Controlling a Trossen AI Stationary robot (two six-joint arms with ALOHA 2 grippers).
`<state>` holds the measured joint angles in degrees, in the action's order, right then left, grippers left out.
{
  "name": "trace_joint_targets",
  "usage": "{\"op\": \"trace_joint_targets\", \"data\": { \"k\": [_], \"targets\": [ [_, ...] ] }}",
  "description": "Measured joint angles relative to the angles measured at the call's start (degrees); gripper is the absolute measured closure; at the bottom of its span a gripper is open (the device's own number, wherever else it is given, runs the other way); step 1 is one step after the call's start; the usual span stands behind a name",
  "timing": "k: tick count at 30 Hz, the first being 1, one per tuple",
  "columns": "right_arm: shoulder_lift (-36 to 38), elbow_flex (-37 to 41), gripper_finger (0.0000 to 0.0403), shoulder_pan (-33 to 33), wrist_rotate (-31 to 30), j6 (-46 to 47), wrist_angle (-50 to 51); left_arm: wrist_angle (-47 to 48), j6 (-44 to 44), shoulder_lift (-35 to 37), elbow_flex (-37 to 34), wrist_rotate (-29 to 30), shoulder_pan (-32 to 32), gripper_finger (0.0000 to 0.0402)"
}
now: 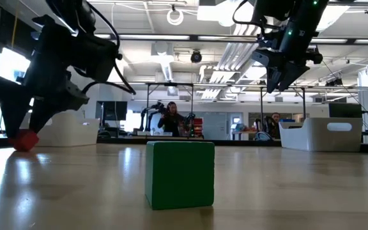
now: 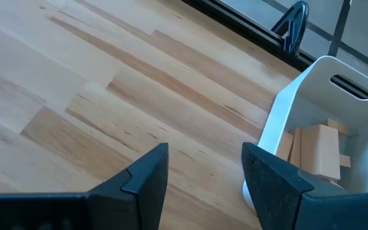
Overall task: Sort & place blocks by color
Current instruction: Put the red block into the white bin
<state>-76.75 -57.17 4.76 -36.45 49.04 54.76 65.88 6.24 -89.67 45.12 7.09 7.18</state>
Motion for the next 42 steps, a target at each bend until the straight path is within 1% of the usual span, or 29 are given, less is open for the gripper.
{"op": "trace_joint_targets", "data": {
  "k": [12, 15, 21, 22, 26, 29, 33, 38, 42],
  "targets": [
    [0.0, 0.0, 0.0217, -0.1, 0.0, 0.0, 0.0, -2.9, 0.0, -2.6, 0.0, 0.1, 0.0, 0.0219],
    [0.0, 0.0, 0.0217, -0.1, 0.1, 0.0, 0.0, -2.9, 0.0, -2.9, 0.0, 0.5, 0.0, 0.0236],
    [0.0, 0.0, 0.0217, -0.1, 1.5, -0.2, 0.0, -2.5, -1.4, -2.9, 0.0, 0.5, 0.0, 0.0297],
    [0.0, 0.0, 0.0217, -0.1, 1.9, -0.7, 0.0, -2.5, -1.5, -2.9, 0.0, 0.5, 0.0, 0.0302],
    [0.0, 0.0, 0.0217, -0.5, 2.6, -1.5, 0.0, -2.6, -1.7, -2.5, 0.0, 0.5, 0.0, 0.0302],
    [0.0, 0.0, 0.0217, -2.0, 2.7, -1.5, 0.0, -3.0, -3.3, -1.8, 0.4, 0.8, 0.0, 0.0301],
    [0.0, 0.0, 0.0217, -4.5, 2.6, -2.6, -0.9, -2.9, -6.2, -0.3, 2.8, 0.9, 0.0, 0.0292],
    [0.0, 0.0, 0.0217, -7.5, 3.0, -6.7, -6.1, -2.7, -9.0, 1.4, 7.2, 0.9, -0.1, 0.0299],
    [0.0, 0.0, 0.0217, -8.9, 5.7, -12.3, -11.9, -2.4, -10.2, 3.5, 9.9, 3.4, -0.1, 0.0296]
  ]
}}
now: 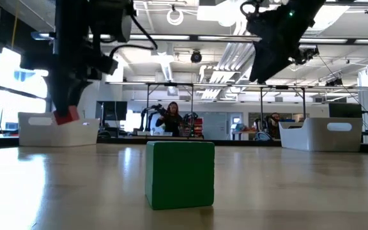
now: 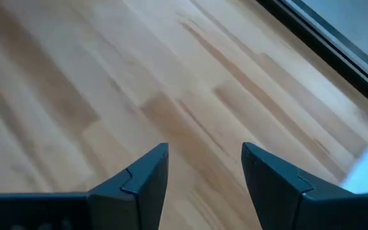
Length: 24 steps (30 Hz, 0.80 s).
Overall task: Sort & place blocks by color
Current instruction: Put the red block into the white bin
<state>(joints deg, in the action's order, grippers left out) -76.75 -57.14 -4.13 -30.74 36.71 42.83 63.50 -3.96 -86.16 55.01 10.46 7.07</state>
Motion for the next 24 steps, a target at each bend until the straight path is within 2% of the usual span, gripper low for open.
{"op": "trace_joint_targets", "data": {
  "k": [4, 10, 19, 24],
  "targets": [
    [0.0, 0.0, 0.0217, -0.9, 3.0, -3.6, -5.1, 4.1, -1.8, 3.7, 1.3, 6.4, 0.0, 0.0291],
    [0.0, 0.0, 0.0217, -2.3, 9.0, -8.1, -10.5, 9.9, -10.3, 10.8, 1.7, 17.1, 1.8, 0.0294],
    [0.0, 0.0, 0.0217, -4.3, 18.9, -8.7, -16.6, 10.0, -14.8, 17.6, 1.7, 21.6, 12.1, 0.0295],
    [0.0, 0.0, 0.0217, -6.5, 19.5, -8.7, -19.1, 7.0, -15.6, 18.0, 1.7, 23.1, 20.2, 0.0293]
  ]
}}
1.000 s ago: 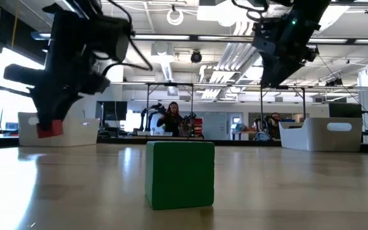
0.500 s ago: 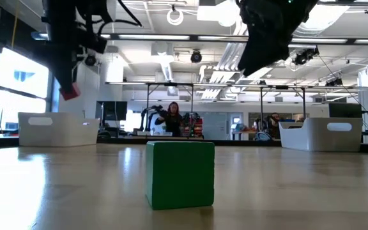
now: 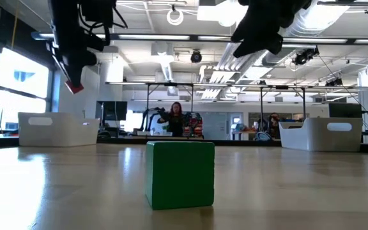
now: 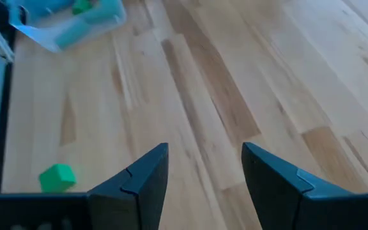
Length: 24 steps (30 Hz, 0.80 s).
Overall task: Sort & place blocks by color
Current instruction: Put the red block into the white bin
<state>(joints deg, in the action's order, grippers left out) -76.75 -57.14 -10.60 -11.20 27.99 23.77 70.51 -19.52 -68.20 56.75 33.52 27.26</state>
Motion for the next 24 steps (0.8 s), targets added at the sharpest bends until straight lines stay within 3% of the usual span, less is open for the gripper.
{"op": "trace_joint_targets", "data": {
  "k": [11, 24],
  "targets": [
    [0.0, 0.0, 0.0217, -4.2, -0.5, -6.5, -11.5, -9.9, 2.1, 0.0, 0.0, -7.3, 14.5, 0.0290],
    [0.0, 0.0, 0.0217, -8.0, -1.7, -6.0, -12.9, -10.7, 3.2, 0.0, 0.0, -13.3, 21.3, 0.0289]
  ]
}}
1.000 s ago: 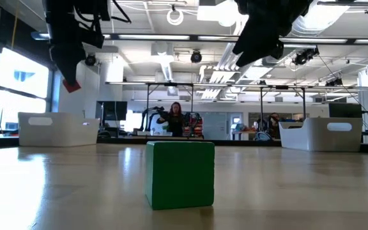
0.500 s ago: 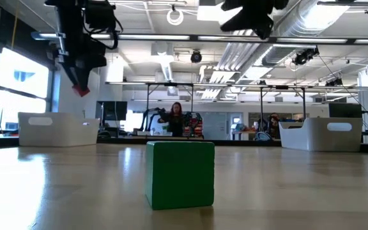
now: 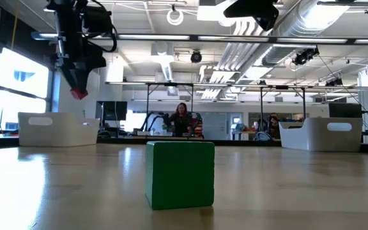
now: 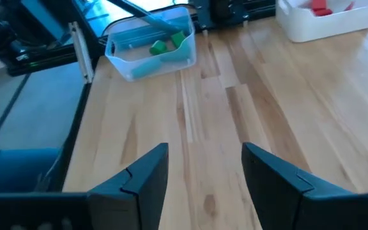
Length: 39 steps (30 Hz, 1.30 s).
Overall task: Sort & place blocks by color
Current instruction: Put the red block into the white bin, then put the green block into the transparent bin
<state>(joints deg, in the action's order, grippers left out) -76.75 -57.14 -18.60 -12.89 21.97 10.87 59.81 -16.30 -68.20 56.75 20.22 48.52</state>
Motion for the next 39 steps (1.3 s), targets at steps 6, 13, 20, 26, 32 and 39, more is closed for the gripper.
{"op": "trace_joint_targets", "data": {
  "k": [6, 13, 20, 26, 32, 39],
  "targets": [
    [0.0, 0.0, 0.0217, -0.7, -3.5, 0.0, 0.0, 0.4, -0.8, 0.0, 0.0, -0.1, 0.3, 0.0288],
    [0.0, 0.0, 0.0217, -0.7, -3.5, 0.0, 0.0, 3.5, -3.0, -3.1, 0.0, -2.7, 0.3, 0.0277],
    [0.0, 0.0, 0.0217, -0.7, -3.4, 0.0, 0.0, 3.5, -3.5, -9.2, 0.0, -1.9, 0.3, 0.0276],
    [0.0, 0.0, 0.0217, -0.7, -3.0, 0.0, 1.3, 3.5, -2.7, -13.2, 0.0, -1.8, 0.2, 0.0273],
    [-0.2, 0.0, 0.0217, -0.7, -0.9, 0.5, 3.1, 3.9, -1.1, -14.6, 0.0, -1.6, 0.0, 0.0242],
    [-0.2, 0.0, 0.0217, -0.9, -0.3, 0.5, 3.1, 5.0, -1.2, -14.6, 0.0, 0.1, 0.0, 0.0181]
  ]
}}
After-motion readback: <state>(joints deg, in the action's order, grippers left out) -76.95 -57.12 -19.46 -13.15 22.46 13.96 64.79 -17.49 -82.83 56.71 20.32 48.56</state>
